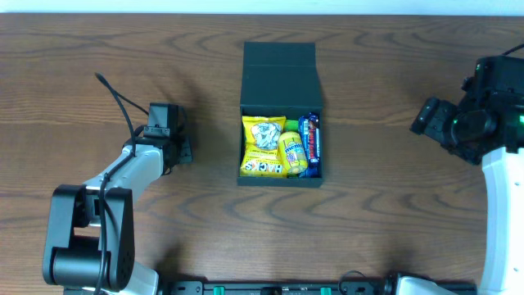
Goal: Pack container
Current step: 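Carry the KitKat bar into the box and release it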
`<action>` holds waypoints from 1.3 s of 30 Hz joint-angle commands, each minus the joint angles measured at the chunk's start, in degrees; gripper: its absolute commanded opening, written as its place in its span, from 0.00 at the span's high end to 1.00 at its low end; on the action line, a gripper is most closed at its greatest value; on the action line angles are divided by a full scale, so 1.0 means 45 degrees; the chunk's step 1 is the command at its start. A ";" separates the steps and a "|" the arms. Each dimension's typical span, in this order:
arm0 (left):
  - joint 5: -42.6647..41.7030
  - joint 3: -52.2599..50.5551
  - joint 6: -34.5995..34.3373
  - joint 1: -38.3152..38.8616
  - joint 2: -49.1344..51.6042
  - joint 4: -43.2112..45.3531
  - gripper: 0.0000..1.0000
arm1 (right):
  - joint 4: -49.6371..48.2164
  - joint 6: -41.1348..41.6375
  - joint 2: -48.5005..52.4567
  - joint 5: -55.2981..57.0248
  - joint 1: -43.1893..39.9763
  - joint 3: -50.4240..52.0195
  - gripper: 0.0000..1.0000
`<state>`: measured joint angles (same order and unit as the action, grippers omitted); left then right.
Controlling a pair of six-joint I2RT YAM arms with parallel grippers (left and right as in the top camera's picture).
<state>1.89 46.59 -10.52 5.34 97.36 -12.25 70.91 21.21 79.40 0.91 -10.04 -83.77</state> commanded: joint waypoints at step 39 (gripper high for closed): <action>0.0015 0.5251 1.4843 0.6960 -0.0442 -0.1477 0.05 | -0.0413 -0.0165 -0.0068 0.0797 -0.0097 -0.0194 0.11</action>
<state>1.89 69.69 57.21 36.86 95.79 -19.81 69.14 21.21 79.40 3.66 -10.07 -83.77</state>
